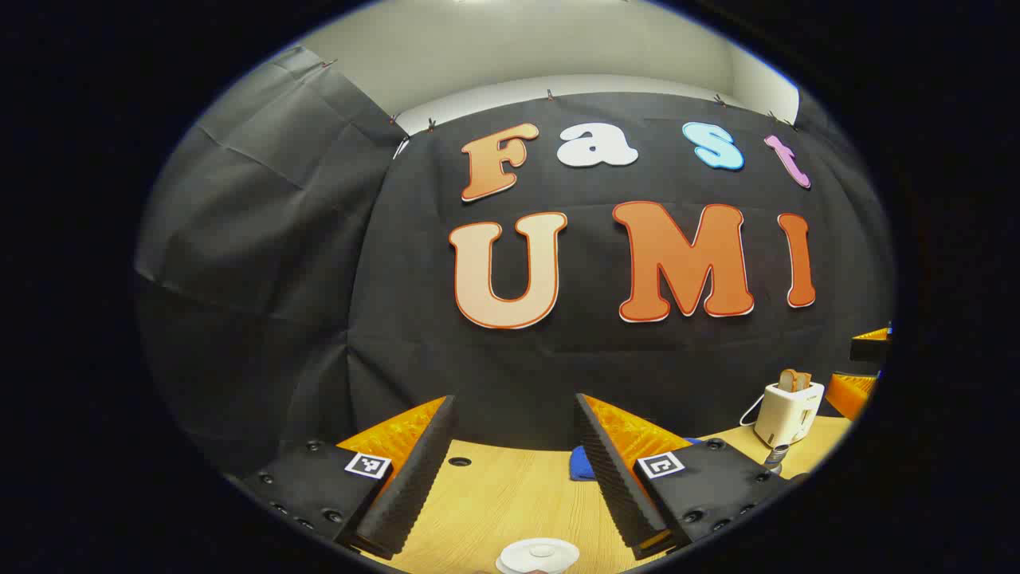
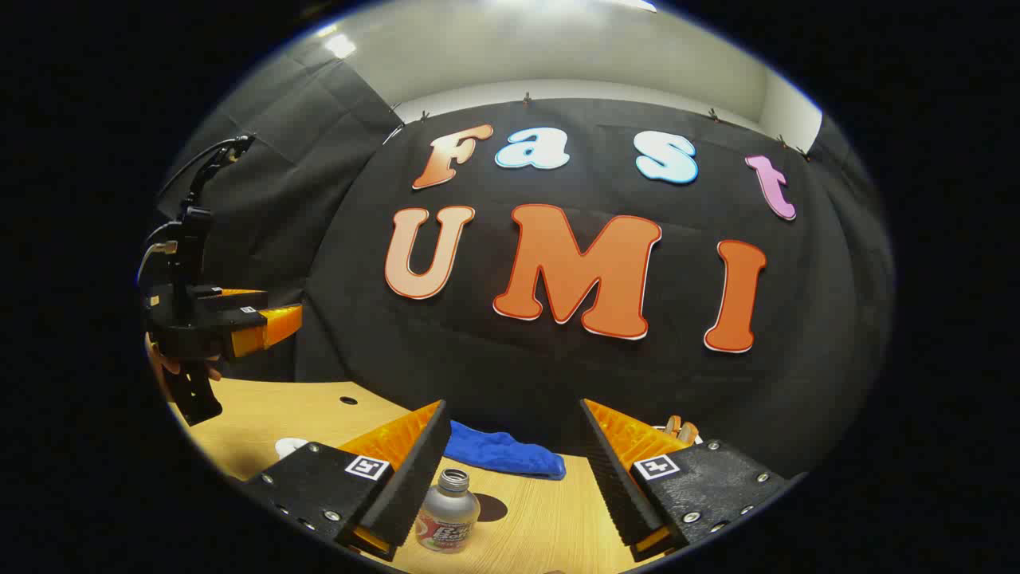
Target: Open the teacup lid with one hand, grasp the water bottle and pour water into the teacup with the other hand; after pouring, place the water bottle on the coaster and then close the teacup lid.
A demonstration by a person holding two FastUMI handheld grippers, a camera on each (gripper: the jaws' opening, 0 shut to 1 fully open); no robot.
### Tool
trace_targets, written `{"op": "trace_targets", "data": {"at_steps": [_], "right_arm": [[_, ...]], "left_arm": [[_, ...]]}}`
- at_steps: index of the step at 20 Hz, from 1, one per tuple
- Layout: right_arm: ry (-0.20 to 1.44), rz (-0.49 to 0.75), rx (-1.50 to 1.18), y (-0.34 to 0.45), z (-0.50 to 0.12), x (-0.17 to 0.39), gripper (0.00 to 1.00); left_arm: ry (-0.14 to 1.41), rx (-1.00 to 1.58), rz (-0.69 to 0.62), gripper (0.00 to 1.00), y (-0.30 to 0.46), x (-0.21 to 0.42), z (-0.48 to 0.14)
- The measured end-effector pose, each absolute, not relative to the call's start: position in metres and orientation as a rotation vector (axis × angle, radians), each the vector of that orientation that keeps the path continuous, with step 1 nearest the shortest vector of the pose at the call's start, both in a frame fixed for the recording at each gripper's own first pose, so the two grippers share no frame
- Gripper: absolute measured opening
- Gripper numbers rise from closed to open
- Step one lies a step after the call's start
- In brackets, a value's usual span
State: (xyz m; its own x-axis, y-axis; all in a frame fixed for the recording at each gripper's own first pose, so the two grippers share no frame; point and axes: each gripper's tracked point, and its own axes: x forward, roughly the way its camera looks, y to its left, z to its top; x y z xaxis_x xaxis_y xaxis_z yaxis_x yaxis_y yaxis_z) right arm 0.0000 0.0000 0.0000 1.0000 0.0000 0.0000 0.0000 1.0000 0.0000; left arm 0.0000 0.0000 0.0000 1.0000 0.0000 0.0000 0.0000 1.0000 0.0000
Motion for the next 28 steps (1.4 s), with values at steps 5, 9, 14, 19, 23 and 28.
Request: {"op": "trace_targets", "data": {"at_steps": [5, 9, 14, 19, 23, 28], "right_arm": [[0.008, 0.024, 0.017, 0.009, -0.01, 0.003, 0.96], [0.011, 0.037, 0.028, 0.014, -0.014, 0.004, 0.96], [-0.013, 0.003, 0.05, 0.009, -0.009, 0.006, 0.96], [-0.016, -0.024, 0.082, -0.002, -0.003, 0.015, 0.96], [0.029, -0.009, 0.088, 0.006, -0.017, 0.014, 0.95], [0.09, 0.002, 0.072, 0.017, -0.037, 0.01, 0.96]], "left_arm": [[0.036, -0.013, -0.009, 1.0, -0.007, 0.004, -0.016], [0.058, 0.01, -0.023, 0.97, -0.012, 0.003, -0.024], [0.068, 0.029, -0.036, 1.0, -0.016, 0.003, -0.023], [0.057, 0.043, -0.053, 1.0, -0.021, 0.001, -0.015], [0.048, 0.025, -0.09, 0.96, -0.03, -0.004, -0.01], [0.071, 0.022, -0.113, 1.0, -0.031, -0.006, -0.016]]}}
